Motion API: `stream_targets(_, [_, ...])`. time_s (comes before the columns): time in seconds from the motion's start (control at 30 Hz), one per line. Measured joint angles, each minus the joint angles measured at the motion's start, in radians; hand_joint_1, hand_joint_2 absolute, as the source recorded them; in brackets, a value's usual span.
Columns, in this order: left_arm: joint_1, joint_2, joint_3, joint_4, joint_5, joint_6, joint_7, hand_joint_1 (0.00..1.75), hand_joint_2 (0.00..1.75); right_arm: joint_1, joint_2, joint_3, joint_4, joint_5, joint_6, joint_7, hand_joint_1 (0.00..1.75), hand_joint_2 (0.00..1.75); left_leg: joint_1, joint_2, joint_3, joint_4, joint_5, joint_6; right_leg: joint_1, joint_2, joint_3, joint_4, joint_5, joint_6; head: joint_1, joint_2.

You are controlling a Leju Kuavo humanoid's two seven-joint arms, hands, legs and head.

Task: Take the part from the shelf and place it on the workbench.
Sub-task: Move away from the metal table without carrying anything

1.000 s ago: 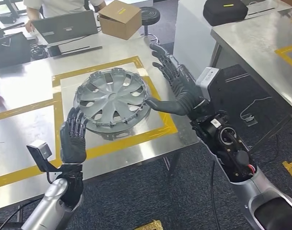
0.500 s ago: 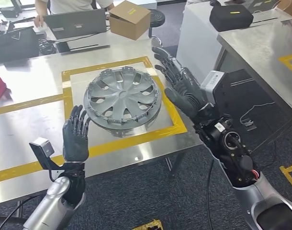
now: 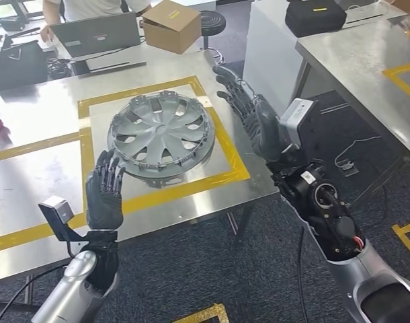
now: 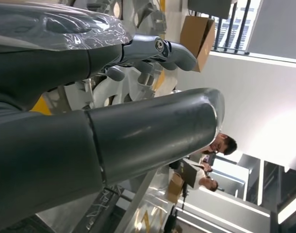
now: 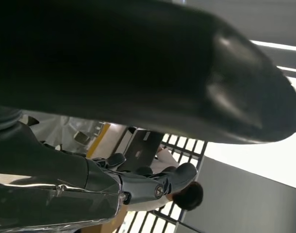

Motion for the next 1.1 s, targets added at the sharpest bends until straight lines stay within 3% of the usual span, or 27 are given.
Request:
stream_targets(0.03, [0.002, 0.001, 0.000, 0.000, 0.000, 0.000, 0.000, 0.00, 0.00, 0.001, 0.000, 0.000, 0.000, 0.000, 0.000, 0.000, 0.00, 0.00, 0.003, 0.000, -0.013, 0.042, -0.017, -0.003, 0.000, 0.000, -0.008, 0.000, 0.005, 0.001, -0.001, 0.000])
stream_targets(0.07, [0.002, 0.002, 0.000, 0.000, 0.000, 0.000, 0.000, 0.00, 0.00, 0.001, 0.000, 0.000, 0.000, 0.000, 0.000, 0.000, 0.00, 0.00, 0.005, 0.000, -0.005, 0.043, -0.014, -0.005, -0.001, 0.000, -0.014, 0.001, 0.010, 0.003, -0.001, 0.000])
stream_targets(0.1, [0.002, 0.002, 0.000, 0.000, 0.001, 0.000, 0.000, 0.00, 0.00, 0.001, 0.000, 0.000, 0.000, 0.000, 0.000, 0.000, 0.00, 0.00, 0.007, 0.000, 0.025, 0.002, 0.006, -0.006, -0.003, 0.000, -0.020, 0.002, 0.014, 0.006, -0.002, 0.000])
stream_targets(0.17, [0.000, 0.002, 0.000, 0.000, 0.001, 0.000, 0.000, 0.00, 0.00, 0.001, 0.000, 0.000, 0.000, 0.000, 0.000, 0.000, 0.00, 0.00, 0.009, 0.000, 0.116, -0.146, 0.058, -0.003, -0.004, 0.001, -0.028, 0.006, 0.020, 0.014, -0.004, 0.000])
stream_targets(0.23, [-0.003, 0.002, 0.000, 0.000, 0.001, 0.000, 0.000, 0.00, 0.00, 0.000, 0.000, -0.001, 0.000, 0.000, 0.000, 0.000, 0.00, 0.00, 0.007, -0.004, 0.165, -0.237, 0.083, 0.008, -0.001, 0.002, -0.035, 0.010, 0.026, 0.025, -0.003, 0.000])
stream_targets(0.33, [-0.003, 0.002, 0.000, 0.000, 0.001, 0.000, -0.001, 0.00, 0.00, 0.001, 0.000, -0.001, -0.001, 0.000, 0.000, 0.000, 0.00, 0.00, 0.003, -0.005, 0.159, -0.246, 0.097, 0.030, -0.003, 0.003, -0.043, 0.010, 0.035, 0.045, 0.000, 0.000])
stream_targets(0.4, [-0.004, 0.000, 0.000, 0.000, 0.001, 0.000, -0.001, 0.00, 0.00, 0.001, -0.001, -0.001, -0.001, 0.000, 0.000, 0.000, 0.00, 0.00, 0.005, -0.002, 0.151, -0.253, 0.111, 0.048, -0.005, 0.002, -0.059, 0.049, -0.005, 0.054, 0.004, 0.000])
stream_targets(0.5, [-0.003, -0.003, 0.000, 0.000, 0.001, 0.000, 0.000, 0.00, 0.00, 0.002, -0.003, -0.002, -0.001, 0.000, 0.000, 0.000, 0.00, 0.00, 0.001, 0.000, 0.126, -0.256, 0.133, 0.061, -0.005, 0.001, -0.120, 0.245, -0.140, 0.060, 0.017, 0.000])
stream_targets(0.53, [-0.003, -0.003, 0.000, 0.000, 0.001, 0.000, 0.000, 0.00, 0.00, 0.002, -0.003, -0.002, -0.001, 0.000, 0.000, 0.000, 0.00, 0.00, -0.002, -0.001, 0.116, -0.256, 0.140, 0.062, -0.004, 0.001, -0.131, 0.299, -0.164, 0.060, 0.020, 0.000])
stream_targets(0.57, [-0.002, -0.003, 0.000, 0.000, 0.001, 0.000, 0.000, 0.00, 0.00, 0.002, -0.003, -0.001, -0.001, 0.000, 0.000, 0.000, 0.00, 0.00, -0.005, -0.001, 0.106, -0.255, 0.148, 0.062, -0.003, 0.001, -0.125, 0.320, -0.167, 0.059, 0.023, 0.000])
stream_targets(0.6, [-0.002, -0.003, 0.000, 0.000, 0.001, 0.000, 0.000, 0.00, 0.00, 0.002, -0.003, -0.001, -0.001, 0.000, 0.000, 0.000, 0.00, 0.00, -0.007, -0.001, 0.096, -0.254, 0.156, 0.062, -0.002, 0.001, -0.099, 0.299, -0.150, 0.055, 0.025, 0.000])
stream_targets(0.67, [-0.002, -0.003, 0.000, 0.000, 0.001, 0.000, 0.000, 0.00, 0.00, 0.001, -0.003, -0.002, -0.002, 0.000, 0.000, 0.000, 0.00, 0.00, -0.011, -0.002, 0.082, -0.254, 0.170, 0.059, 0.005, 0.001, -0.001, 0.161, -0.104, 0.039, 0.030, 0.000])
stream_targets(0.73, [-0.002, -0.004, 0.000, 0.000, 0.001, 0.000, 0.000, 0.00, 0.00, 0.000, -0.003, -0.002, -0.004, 0.000, 0.000, 0.000, 0.00, 0.00, -0.014, -0.002, 0.074, -0.255, 0.185, 0.052, 0.015, -0.001, 0.078, 0.034, -0.086, 0.026, 0.030, 0.000])
stream_targets(0.77, [-0.003, -0.004, 0.000, 0.000, 0.001, 0.000, 0.000, 0.00, 0.00, -0.001, -0.003, -0.002, -0.006, 0.000, 0.000, 0.000, 0.00, 0.00, -0.013, -0.002, 0.073, -0.257, 0.193, 0.047, 0.018, -0.001, 0.091, 0.007, -0.087, 0.023, 0.030, 0.000])
stream_targets(0.83, [-0.003, -0.004, 0.000, 0.000, 0.001, 0.000, -0.001, 0.00, 0.00, -0.003, -0.003, -0.002, -0.007, 0.000, 0.000, 0.000, 0.00, 0.00, -0.012, -0.002, 0.070, -0.265, 0.209, 0.036, 0.018, -0.002, 0.083, -0.006, -0.070, 0.015, 0.028, 0.000])
stream_targets(0.87, [-0.003, -0.003, 0.000, 0.000, 0.001, 0.000, 0.000, 0.00, 0.00, -0.004, -0.003, -0.001, -0.008, 0.000, 0.000, 0.000, 0.00, 0.00, -0.012, -0.004, 0.064, -0.261, 0.203, 0.030, 0.015, -0.004, 0.078, -0.013, -0.058, 0.010, 0.027, 0.000])
stream_targets(0.9, [-0.003, -0.002, 0.000, 0.000, 0.001, 0.000, 0.000, 0.00, 0.00, -0.005, -0.003, -0.001, -0.008, 0.000, 0.000, 0.000, 0.00, 0.00, -0.012, -0.005, 0.052, -0.241, 0.177, 0.023, 0.010, -0.006, 0.069, -0.019, -0.043, 0.004, 0.022, 0.000])
stream_targets(1.0, [-0.003, 0.000, 0.000, 0.000, 0.001, 0.000, -0.001, 0.00, 0.00, -0.004, -0.003, 0.000, -0.008, 0.000, 0.001, 0.000, 0.00, 0.00, -0.003, -0.005, -0.003, -0.069, 0.030, 0.002, 0.005, -0.009, 0.030, -0.026, -0.003, -0.005, 0.003, 0.000])
stream_targets(1.03, [-0.002, 0.001, 0.000, 0.000, 0.002, 0.000, -0.001, 0.00, 0.00, -0.004, -0.003, 0.000, -0.008, 0.000, 0.001, 0.000, 0.00, 0.00, 0.000, -0.005, -0.016, -0.005, 0.003, -0.003, 0.004, -0.010, 0.013, -0.025, 0.008, -0.005, 0.000, 0.000])
stream_targets(1.07, [-0.001, 0.002, 0.000, 0.000, 0.002, 0.000, -0.001, 0.00, 0.00, -0.003, -0.003, 0.000, -0.008, 0.000, 0.002, 0.000, 0.00, 0.00, 0.004, -0.005, -0.017, 0.036, 0.001, -0.008, 0.003, -0.010, -0.003, -0.023, 0.020, -0.003, -0.001, 0.000])
stream_targets(1.1, [0.000, 0.003, 0.000, 0.000, 0.002, 0.000, -0.001, 0.00, 0.00, -0.002, -0.003, 0.000, -0.008, 0.000, 0.002, 0.000, 0.00, 0.00, 0.007, -0.005, -0.001, 0.044, 0.020, -0.011, 0.002, -0.010, -0.020, -0.021, 0.031, -0.001, -0.002, 0.000])
